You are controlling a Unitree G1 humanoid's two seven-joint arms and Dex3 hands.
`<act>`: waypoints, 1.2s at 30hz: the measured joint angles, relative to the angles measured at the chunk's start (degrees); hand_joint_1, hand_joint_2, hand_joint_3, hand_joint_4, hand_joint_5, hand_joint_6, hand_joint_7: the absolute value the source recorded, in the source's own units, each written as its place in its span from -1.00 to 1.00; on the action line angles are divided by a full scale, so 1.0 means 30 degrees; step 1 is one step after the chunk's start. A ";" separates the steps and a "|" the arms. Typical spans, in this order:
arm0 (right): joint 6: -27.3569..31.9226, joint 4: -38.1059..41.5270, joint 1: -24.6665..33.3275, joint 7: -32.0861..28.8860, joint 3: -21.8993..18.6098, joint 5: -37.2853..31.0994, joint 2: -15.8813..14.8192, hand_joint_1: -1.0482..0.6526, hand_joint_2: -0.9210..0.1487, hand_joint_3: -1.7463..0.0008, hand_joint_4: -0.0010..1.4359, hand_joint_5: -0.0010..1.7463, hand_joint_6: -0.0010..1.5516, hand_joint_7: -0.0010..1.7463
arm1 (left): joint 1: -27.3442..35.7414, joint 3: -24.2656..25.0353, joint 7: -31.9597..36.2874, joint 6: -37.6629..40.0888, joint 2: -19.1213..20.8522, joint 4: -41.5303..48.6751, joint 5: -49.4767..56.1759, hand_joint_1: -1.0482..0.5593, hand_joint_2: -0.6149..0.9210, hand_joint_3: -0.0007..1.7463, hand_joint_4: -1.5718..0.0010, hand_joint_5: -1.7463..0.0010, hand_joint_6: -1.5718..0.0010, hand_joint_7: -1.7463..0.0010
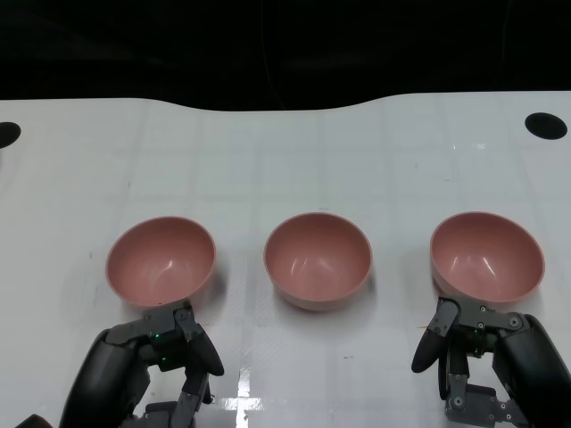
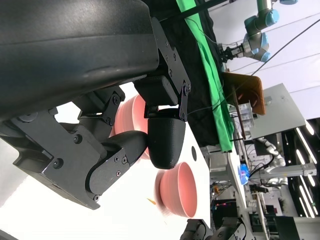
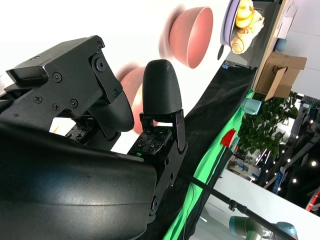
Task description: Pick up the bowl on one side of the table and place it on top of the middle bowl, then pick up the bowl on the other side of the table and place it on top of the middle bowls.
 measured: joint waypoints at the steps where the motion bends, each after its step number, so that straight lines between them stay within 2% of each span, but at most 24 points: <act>1: 0.0000 0.0001 0.0001 0.0000 0.0000 0.0000 0.0000 0.23 0.28 -0.84 0.28 0.96 0.11 0.57 | 0.0001 0.0000 0.0000 -0.0005 0.0000 0.0000 0.0000 0.06 0.29 0.52 -0.06 -0.94 -0.03 -0.68; 24: 0.0003 0.0006 -0.0033 -0.0004 0.0000 0.0129 0.0032 0.23 0.28 -0.87 0.32 0.95 0.10 0.58 | -0.0060 0.0010 0.0000 -0.0017 0.0050 0.0005 0.0103 0.06 0.29 0.52 -0.06 -0.95 -0.02 -0.68; 30: -0.0019 0.0007 -0.0030 -0.0112 -0.0001 0.0111 0.0037 0.23 0.30 -0.88 0.29 0.99 0.09 0.60 | -0.0059 0.0008 0.0000 -0.0020 0.0050 0.0004 0.0095 0.07 0.28 0.53 -0.06 -0.94 -0.03 -0.68; 36: 0.0000 -0.0102 0.0011 -0.0113 -0.0016 0.0166 0.0037 0.25 0.22 -0.83 0.28 0.96 0.08 0.59 | -0.0058 0.0009 0.0002 -0.0173 0.0050 0.0005 0.0161 0.07 0.28 0.53 -0.05 -0.95 -0.03 -0.69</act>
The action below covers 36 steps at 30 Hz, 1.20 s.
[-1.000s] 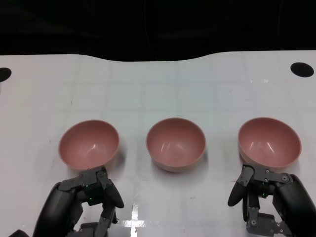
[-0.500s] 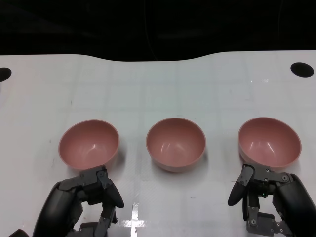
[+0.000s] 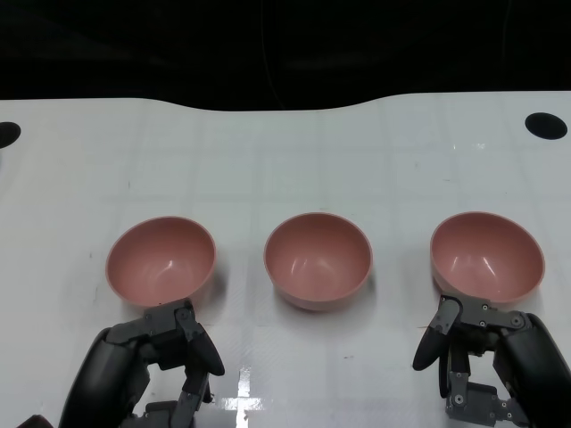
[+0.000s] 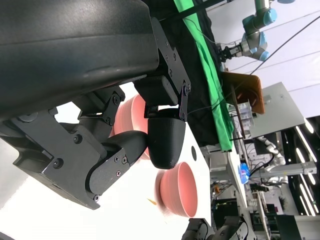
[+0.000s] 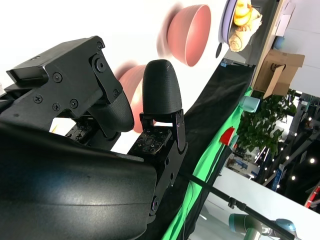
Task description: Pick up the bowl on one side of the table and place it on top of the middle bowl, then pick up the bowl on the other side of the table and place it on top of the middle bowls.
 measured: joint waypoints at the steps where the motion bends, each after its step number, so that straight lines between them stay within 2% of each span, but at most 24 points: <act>1: -0.0058 -0.0012 -0.0002 -0.0003 -0.0029 -0.0038 -0.0014 0.20 0.05 -0.59 0.11 0.80 -0.03 0.46 | 0.0000 -0.0002 0.0000 -0.0001 0.0000 0.0000 0.0001 0.08 0.29 0.53 -0.06 -0.95 -0.03 -0.69; 2: -0.0198 -0.0016 -0.0010 -0.0035 -0.0101 -0.0166 -0.0059 0.15 -0.13 -0.31 -0.03 0.64 -0.11 0.30 | 0.0001 -0.0001 0.0000 -0.0001 -0.0001 0.0000 0.0001 0.08 0.29 0.53 -0.06 -0.95 -0.03 -0.69; 3: -0.0396 -0.0060 -0.0024 -0.0180 -0.0192 -0.0504 -0.0182 0.11 -0.26 -0.13 -0.09 0.56 -0.14 0.17 | 0.0006 -0.0006 -0.0001 -0.0002 -0.0001 0.0000 -0.0002 0.08 0.30 0.53 -0.06 -0.95 -0.03 -0.69; 4: -0.0568 -0.0150 -0.0054 -0.0398 -0.0286 -0.0959 -0.0387 0.09 -0.34 -0.02 -0.13 0.52 -0.15 0.10 | 0.0019 -0.0014 -0.0002 -0.0004 -0.0001 0.0001 -0.0002 0.09 0.30 0.53 -0.06 -0.95 -0.03 -0.69; 5: -0.0637 -0.0285 -0.0074 -0.0618 -0.0383 -0.1487 -0.0599 0.05 -0.46 0.19 -0.21 0.46 -0.19 -0.04 | 0.0039 -0.0022 -0.0002 -0.0005 -0.0003 0.0000 -0.0010 0.09 0.30 0.53 -0.06 -0.95 -0.03 -0.70; 7: -0.0575 -0.0694 -0.0077 -0.0988 -0.0595 -0.2485 -0.0874 0.01 -0.67 0.50 -0.24 0.40 -0.20 -0.22 | 0.0058 -0.0041 -0.0003 -0.0006 -0.0009 0.0000 -0.0046 0.09 0.30 0.53 -0.06 -0.95 -0.04 -0.70; 8: -0.0467 -0.0929 -0.0085 -0.1097 -0.0666 -0.2940 -0.0997 -0.05 -0.76 0.66 -0.29 0.30 -0.25 -0.32 | 0.0061 -0.0048 -0.0002 -0.0005 -0.0014 -0.0002 -0.0061 0.08 0.29 0.53 -0.06 -0.95 -0.04 -0.70; 11: 0.0103 -0.1710 -0.0110 -0.1377 -0.0799 -0.4432 -0.1354 -0.16 -0.90 0.88 -0.44 0.12 -0.33 -0.46 | 0.0089 -0.0051 0.0000 -0.0001 -0.0037 -0.0061 -0.0058 0.07 0.29 0.52 -0.07 -0.96 -0.05 -0.71; 15: 0.0780 -0.2373 -0.0124 -0.1487 -0.0838 -0.5791 -0.1711 -0.29 -0.96 0.98 -0.59 -0.07 -0.45 -0.67 | 0.0115 -0.0051 -0.0001 0.0004 -0.0039 -0.0158 -0.0052 0.07 0.30 0.52 -0.07 -0.95 -0.03 -0.71; 17: 0.1110 -0.2618 -0.0130 -0.1515 -0.0894 -0.6357 -0.2023 -0.31 -0.96 0.99 -0.61 -0.11 -0.46 -0.72 | 0.0133 -0.0050 -0.0001 0.0007 -0.0027 -0.0201 -0.0052 0.07 0.31 0.52 -0.07 -0.95 -0.02 -0.70; 20: 0.1910 -0.3231 -0.0225 -0.1529 -0.0965 -0.7694 -0.2523 -0.45 -0.97 1.00 -0.79 -0.23 -0.58 -0.83 | 0.0134 -0.0061 -0.0001 0.0023 -0.0029 -0.0234 -0.0046 0.08 0.31 0.52 -0.06 -0.96 -0.01 -0.69; 23: 0.3134 -0.4099 -0.0524 -0.1528 -0.1078 -0.9319 -0.3170 -0.51 -0.94 1.00 -0.87 -0.29 -0.64 -0.89 | 0.0116 -0.0088 -0.0001 0.0023 -0.0039 -0.0234 -0.0046 0.08 0.31 0.52 -0.05 -0.95 -0.01 -0.68; 30: 0.5348 -0.4692 -0.1311 -0.1422 -0.0805 -1.2544 -0.4052 -0.56 -0.87 1.00 -0.99 -0.31 -0.70 -0.94 | -0.0098 -0.0092 0.0015 0.0023 -0.0134 -0.0116 0.0027 0.07 0.31 0.50 -0.05 -0.94 -0.02 -0.66; 36: 0.6842 -0.4793 -0.1898 -0.0920 -0.0238 -1.4565 -0.4640 -0.59 -0.88 0.99 -0.98 -0.30 -0.70 -0.95 | -0.0082 -0.0111 0.0017 0.0021 -0.0202 -0.0116 0.0185 0.07 0.32 0.50 -0.05 -0.94 -0.02 -0.66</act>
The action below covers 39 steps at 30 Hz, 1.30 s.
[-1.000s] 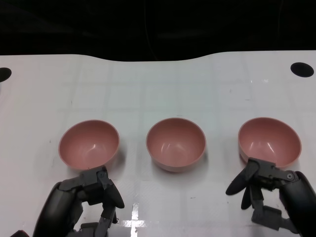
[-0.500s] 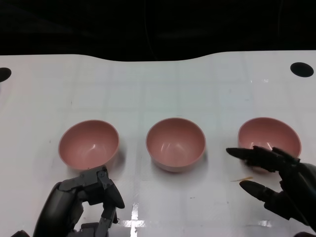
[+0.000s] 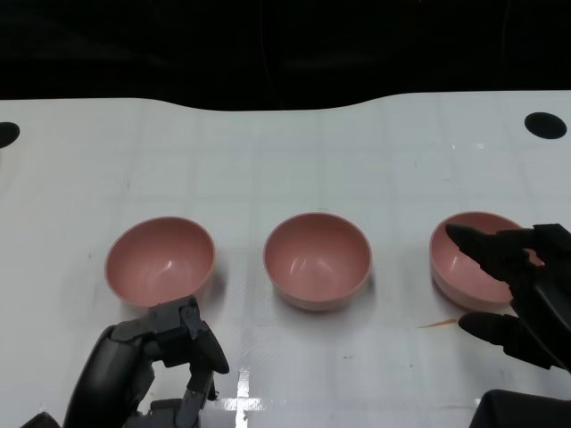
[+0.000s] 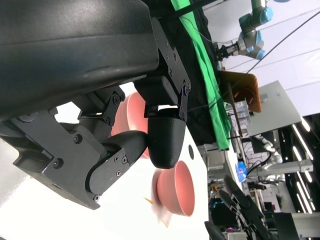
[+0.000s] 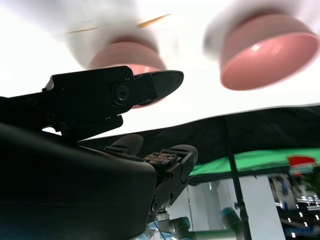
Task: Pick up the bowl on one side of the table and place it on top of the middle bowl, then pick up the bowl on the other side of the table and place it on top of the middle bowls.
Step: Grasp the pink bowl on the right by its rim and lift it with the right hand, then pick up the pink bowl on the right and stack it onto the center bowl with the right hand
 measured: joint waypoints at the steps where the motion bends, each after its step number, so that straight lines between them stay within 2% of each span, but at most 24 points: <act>1: 0.0383 0.0006 -0.0212 0.0280 0.0167 -0.0474 -0.0089 -0.59 -0.89 0.99 -0.97 -0.30 -0.70 -0.95 | 0.0003 -0.0004 -0.0001 -0.0003 0.0000 -0.0001 0.0038 0.07 0.32 0.50 -0.05 -0.94 -0.02 -0.66; 6: 0.1525 0.1149 -0.1439 0.0994 0.1016 -0.1624 -0.0384 -0.60 -0.90 0.99 -0.93 -0.32 -0.68 -0.96 | 0.0022 0.0000 -0.0003 0.0001 0.0009 -0.0012 0.0195 0.06 0.33 0.49 -0.05 -0.95 -0.01 -0.68; 17: 0.2337 0.8323 -0.5013 0.0008 0.3564 -0.2734 -0.0794 -0.59 -0.93 1.00 -0.76 -0.55 -0.65 -0.99 | -0.0090 -0.0015 -0.0006 0.0178 -0.0008 -0.0020 0.0180 0.06 0.35 0.45 -0.03 -0.96 -0.01 -0.68; 20: 0.2445 0.9861 -0.5798 -0.0345 0.4192 -0.2747 -0.0806 -0.54 -0.97 0.99 -0.68 -0.62 -0.59 -0.98 | -0.0116 -0.0027 -0.0001 0.0156 -0.0041 -0.0023 0.0226 0.06 0.34 0.46 -0.03 -0.96 -0.01 -0.68; 22: 0.2488 1.0819 -0.6288 -0.0561 0.4590 -0.2737 -0.0818 -0.41 -0.99 0.98 -0.60 -0.64 -0.51 -0.95 | -0.0109 -0.0024 0.0000 0.0149 -0.0074 -0.0023 0.0226 0.06 0.34 0.46 -0.03 -0.96 0.00 -0.68; 23: 0.2457 1.1245 -0.6517 -0.0746 0.4710 -0.2699 -0.0818 -0.33 -1.00 0.96 -0.54 -0.63 -0.45 -0.93 | -0.0101 -0.0023 0.0000 0.0149 -0.0095 -0.0023 0.0219 0.05 0.34 0.46 -0.03 -0.96 0.00 -0.68; 24: 0.2372 1.1749 -0.6798 -0.0982 0.4829 -0.2624 -0.0820 -0.23 -1.00 0.94 -0.39 -0.61 -0.33 -0.91 | -0.0096 -0.0027 -0.0001 0.0149 -0.0108 -0.0025 0.0214 0.05 0.35 0.46 -0.03 -0.96 0.00 -0.68; 25: 0.2246 1.2301 -0.7119 -0.1310 0.4964 -0.2510 -0.0821 -0.13 -1.00 0.95 -0.13 -0.48 -0.11 -0.91 | -0.0091 -0.0029 -0.0003 0.0152 -0.0119 -0.0030 0.0203 0.05 0.35 0.46 -0.02 -0.97 0.00 -0.68; 26: 0.2037 1.2817 -0.7399 -0.1764 0.5070 -0.2362 -0.0831 -0.08 -1.00 0.96 -0.08 -0.29 0.01 -0.93 | -0.0086 -0.0036 -0.0004 0.0153 -0.0132 -0.0036 0.0192 0.05 0.35 0.46 -0.02 -0.97 0.01 -0.68; 28: 0.1221 1.4022 -0.7881 -0.3401 0.5297 -0.2239 -0.0844 -0.01 -1.00 0.92 0.15 0.66 0.39 -0.89 | -0.0075 -0.0041 -0.0003 0.0154 -0.0158 -0.0045 0.0187 0.06 0.35 0.45 -0.02 -0.97 0.01 -0.69; 29: 0.0699 1.4582 -0.8093 -0.4315 0.5367 -0.2156 -0.0855 -0.01 -1.00 0.89 0.23 0.82 0.47 -0.88 | -0.0070 -0.0039 -0.0002 0.0154 -0.0166 -0.0046 0.0192 0.06 0.35 0.45 -0.02 -0.97 0.01 -0.69; 30: 0.0221 1.5080 -0.8305 -0.4988 0.5428 -0.2002 -0.0869 0.00 -1.00 0.86 0.30 0.91 0.55 -0.84 | -0.0070 -0.0041 -0.0001 0.0154 -0.0179 -0.0046 0.0198 0.06 0.36 0.45 -0.02 -0.97 0.01 -0.69; 31: -0.0207 1.5548 -0.8525 -0.5551 0.5488 -0.1876 -0.0886 0.00 -0.94 0.77 0.31 0.95 0.46 -0.50 | -0.0068 -0.0046 0.0000 0.0154 -0.0193 -0.0050 0.0207 0.06 0.36 0.45 -0.01 -0.97 0.01 -0.68; 32: -0.0612 1.6003 -0.8785 -0.6055 0.5560 -0.1823 -0.0915 0.02 -0.80 0.61 0.31 0.98 0.20 0.12 | -0.0069 -0.0059 0.0001 0.0158 -0.0203 -0.0053 0.0226 0.06 0.36 0.45 -0.01 -0.97 0.00 -0.68; 33: -0.0896 1.6327 -0.8973 -0.6458 0.5619 -0.1762 -0.0940 0.00 -0.71 0.47 0.29 0.99 0.03 0.52 | -0.0065 -0.0067 0.0003 0.0159 -0.0220 -0.0060 0.0234 0.06 0.36 0.45 -0.01 -0.97 0.00 -0.68; 34: -0.1229 1.6690 -0.9220 -0.6940 0.5671 -0.1609 -0.0972 -0.01 -0.54 0.24 0.28 1.00 -0.06 0.80 | -0.0056 -0.0081 0.0009 0.0160 -0.0230 -0.0071 0.0241 0.06 0.36 0.44 -0.02 -0.97 0.00 -0.69; 36: -0.1731 1.7069 -0.9635 -0.7535 0.5750 -0.1478 -0.1066 -0.04 -0.40 0.09 0.28 1.00 -0.10 0.95 | -0.0047 -0.0136 0.0030 0.0165 -0.0259 -0.0120 0.0269 0.06 0.36 0.45 -0.02 -0.97 -0.01 -0.69; 39: -0.2092 1.7096 -1.0019 -0.8248 0.5938 -0.1457 -0.1119 -0.06 -0.35 0.06 0.33 1.00 -0.11 0.99 | -0.0041 -0.0210 0.0136 0.0171 -0.0313 -0.0154 0.0368 0.06 0.36 0.46 -0.03 -0.98 -0.01 -0.70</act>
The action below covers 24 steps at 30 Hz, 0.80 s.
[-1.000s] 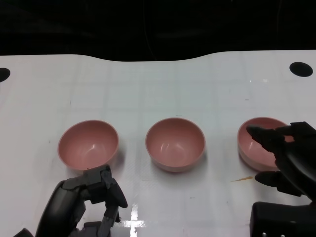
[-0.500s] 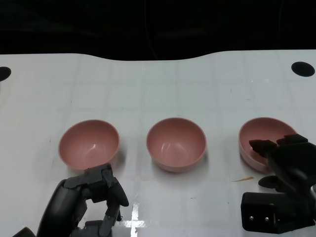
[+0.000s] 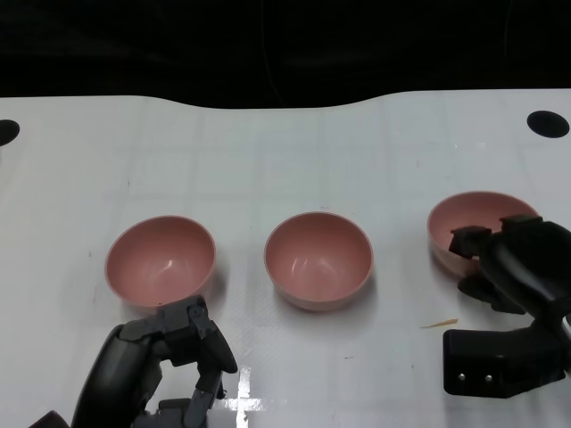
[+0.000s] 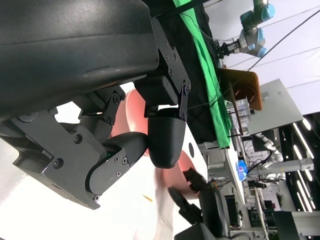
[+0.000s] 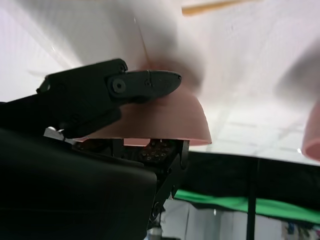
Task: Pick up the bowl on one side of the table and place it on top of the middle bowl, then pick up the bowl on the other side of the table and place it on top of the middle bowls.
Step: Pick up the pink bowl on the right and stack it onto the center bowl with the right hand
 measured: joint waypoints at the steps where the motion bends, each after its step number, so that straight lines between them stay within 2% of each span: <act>1: -0.0120 -0.0027 -0.0089 -0.0297 0.0056 -0.0001 -0.0003 -0.06 -0.35 0.07 0.33 1.00 -0.12 1.00 | -0.0001 -0.0011 0.0002 0.0007 0.0000 0.0000 0.0000 0.07 0.36 0.46 -0.03 -0.98 -0.01 -0.71; 6: -0.1377 -0.0332 -0.0586 -0.2522 0.0153 -0.0006 -0.0010 -0.04 -0.31 0.09 0.39 1.00 -0.09 1.00 | -0.0022 -0.0006 0.0002 0.0050 0.0006 0.0001 -0.0014 0.08 0.36 0.47 -0.04 -0.98 0.00 -0.73; 7: -0.1473 -0.0596 -0.0646 -0.2700 0.0145 0.0035 -0.0006 -0.01 -0.19 -0.10 0.39 1.00 -0.07 1.00 | -0.0032 0.0002 0.0002 0.0050 0.0007 0.0002 -0.0025 0.08 0.35 0.47 -0.05 -0.98 0.00 -0.74; 8: -0.1478 -0.1153 -0.0651 -0.2712 0.0143 0.0110 0.0019 0.01 -0.11 -0.18 0.39 1.00 -0.05 1.00 | -0.0028 0.0028 0.0002 0.0055 0.0013 0.0004 -0.0060 0.08 0.34 0.48 -0.05 -0.98 0.00 -0.75; 13: -0.1659 -0.3639 -0.0682 -0.2619 0.0148 0.0471 0.0526 0.03 0.00 -0.28 0.40 1.00 -0.03 1.00 | -0.0137 0.0049 -0.0006 0.0103 0.0026 0.0013 -0.0217 0.10 0.33 0.50 -0.05 -0.98 0.00 -0.76; 14: -0.1727 -0.3771 -0.0682 -0.2536 0.0173 0.0523 0.0621 0.06 0.15 -0.42 0.44 1.00 -0.01 1.00 | -0.0112 0.0072 -0.0005 0.0096 0.0036 0.0014 -0.0222 0.06 0.33 0.48 -0.07 -0.97 -0.01 -0.76; 17: -0.2140 -0.4694 -0.0691 -0.2292 0.0296 0.0856 0.1207 0.06 0.22 -0.54 0.49 1.00 0.01 1.00 | 0.0007 0.0186 -0.0001 0.0092 0.0099 0.0057 -0.0180 0.04 0.34 0.45 -0.07 -0.97 -0.01 -0.76; 22: -0.2980 -0.5371 -0.1388 -0.1698 0.0856 0.0899 0.1758 0.04 0.26 -0.48 0.46 1.00 -0.02 1.00 | 0.0087 0.0174 -0.0002 0.0091 0.0094 0.0046 -0.0144 0.05 0.36 0.45 -0.06 -0.97 0.00 -0.75; 24: -0.3255 -0.5210 -0.1787 -0.1744 0.1085 0.0773 0.2021 0.01 0.11 -0.33 0.44 1.00 -0.03 1.00 | 0.0125 0.0174 -0.0002 0.0092 0.0096 0.0028 -0.0153 0.05 0.35 0.47 -0.05 -0.98 0.00 -0.74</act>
